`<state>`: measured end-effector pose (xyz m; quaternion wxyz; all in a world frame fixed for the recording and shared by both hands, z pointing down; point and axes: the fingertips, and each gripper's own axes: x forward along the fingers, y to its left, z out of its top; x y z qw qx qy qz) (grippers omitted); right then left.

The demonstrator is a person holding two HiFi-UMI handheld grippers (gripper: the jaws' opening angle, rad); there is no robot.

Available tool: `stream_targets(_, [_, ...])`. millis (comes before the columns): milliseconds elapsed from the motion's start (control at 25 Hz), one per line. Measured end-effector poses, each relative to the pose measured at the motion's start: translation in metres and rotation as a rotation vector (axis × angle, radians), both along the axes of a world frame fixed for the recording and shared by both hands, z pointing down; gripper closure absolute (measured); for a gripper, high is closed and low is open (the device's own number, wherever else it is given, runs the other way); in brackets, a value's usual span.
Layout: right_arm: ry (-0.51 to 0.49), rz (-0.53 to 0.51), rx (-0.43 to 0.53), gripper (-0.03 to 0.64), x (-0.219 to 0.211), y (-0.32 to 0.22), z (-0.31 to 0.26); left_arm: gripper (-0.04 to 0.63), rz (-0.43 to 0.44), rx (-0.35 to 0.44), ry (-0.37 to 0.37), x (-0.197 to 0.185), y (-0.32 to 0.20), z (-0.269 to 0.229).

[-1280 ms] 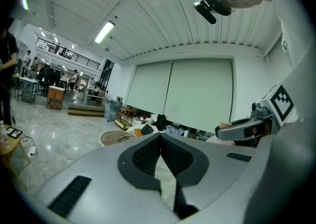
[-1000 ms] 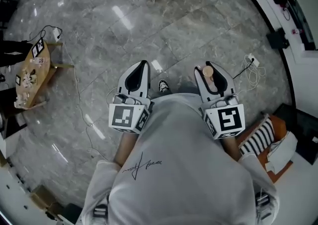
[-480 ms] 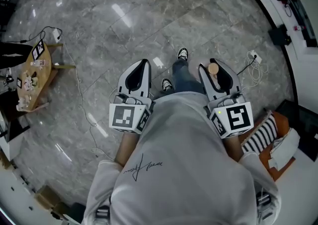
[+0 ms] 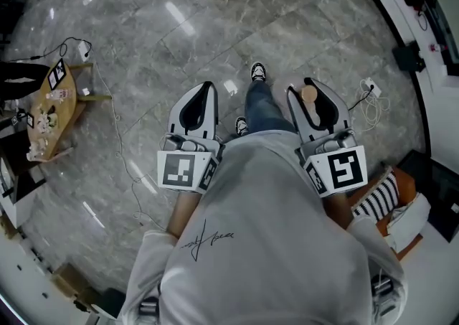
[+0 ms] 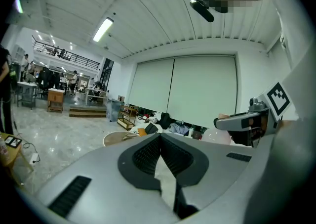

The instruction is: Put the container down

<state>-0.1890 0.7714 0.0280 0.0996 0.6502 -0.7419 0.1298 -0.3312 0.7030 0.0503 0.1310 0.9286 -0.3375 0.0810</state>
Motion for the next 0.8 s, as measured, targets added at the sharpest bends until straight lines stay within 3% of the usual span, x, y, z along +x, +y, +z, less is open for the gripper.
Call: stream_targets(800, [-0.036,-0.083,-0.026,0.471,0.111,-0.139,0.012,0.578,-0.048,0.015,-0.054,0.109,-0.131,-0.007])
